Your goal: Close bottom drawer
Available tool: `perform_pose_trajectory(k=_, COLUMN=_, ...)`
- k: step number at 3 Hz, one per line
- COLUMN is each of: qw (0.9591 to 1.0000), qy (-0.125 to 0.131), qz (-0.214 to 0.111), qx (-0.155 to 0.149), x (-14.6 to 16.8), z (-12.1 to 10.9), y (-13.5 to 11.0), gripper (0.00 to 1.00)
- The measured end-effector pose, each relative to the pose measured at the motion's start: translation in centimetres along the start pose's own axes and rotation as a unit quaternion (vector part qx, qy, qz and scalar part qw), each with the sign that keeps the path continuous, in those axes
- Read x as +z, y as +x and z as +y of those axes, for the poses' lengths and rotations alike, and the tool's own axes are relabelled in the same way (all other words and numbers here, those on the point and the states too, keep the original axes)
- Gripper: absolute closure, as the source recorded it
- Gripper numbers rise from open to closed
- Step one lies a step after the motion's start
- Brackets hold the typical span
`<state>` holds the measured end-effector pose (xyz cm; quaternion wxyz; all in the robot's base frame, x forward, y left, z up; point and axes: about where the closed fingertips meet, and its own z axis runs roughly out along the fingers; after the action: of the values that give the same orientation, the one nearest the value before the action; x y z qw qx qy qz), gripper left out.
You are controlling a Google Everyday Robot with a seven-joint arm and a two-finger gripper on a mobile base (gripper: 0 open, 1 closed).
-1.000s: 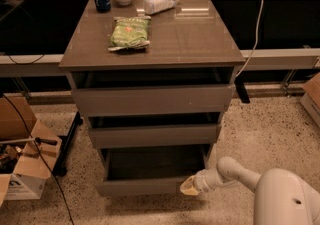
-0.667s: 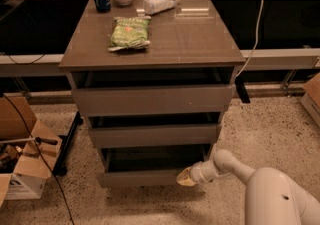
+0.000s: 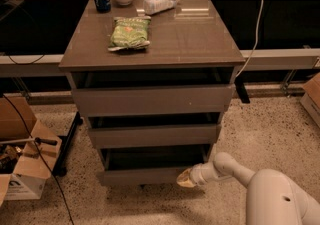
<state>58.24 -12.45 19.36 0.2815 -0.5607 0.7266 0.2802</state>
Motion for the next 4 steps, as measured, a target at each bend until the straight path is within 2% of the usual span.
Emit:
perform_pose_trajectory(k=1, qw=0.9983, qy=0.036, qz=-0.043, qx=-0.014, x=1.0, z=-1.2, y=0.5, gripper=1.00)
perform_pose_trajectory(k=2, qw=0.9931, qy=0.079, qz=-0.074, qx=-0.044, x=0.3, z=-4.6, y=0.3, gripper=0.81)
perform_pose_trajectory(k=4, qw=0.9932, qy=0.077, qz=-0.075, qx=-0.044, x=0.6, z=-4.4, y=0.2, gripper=0.35)
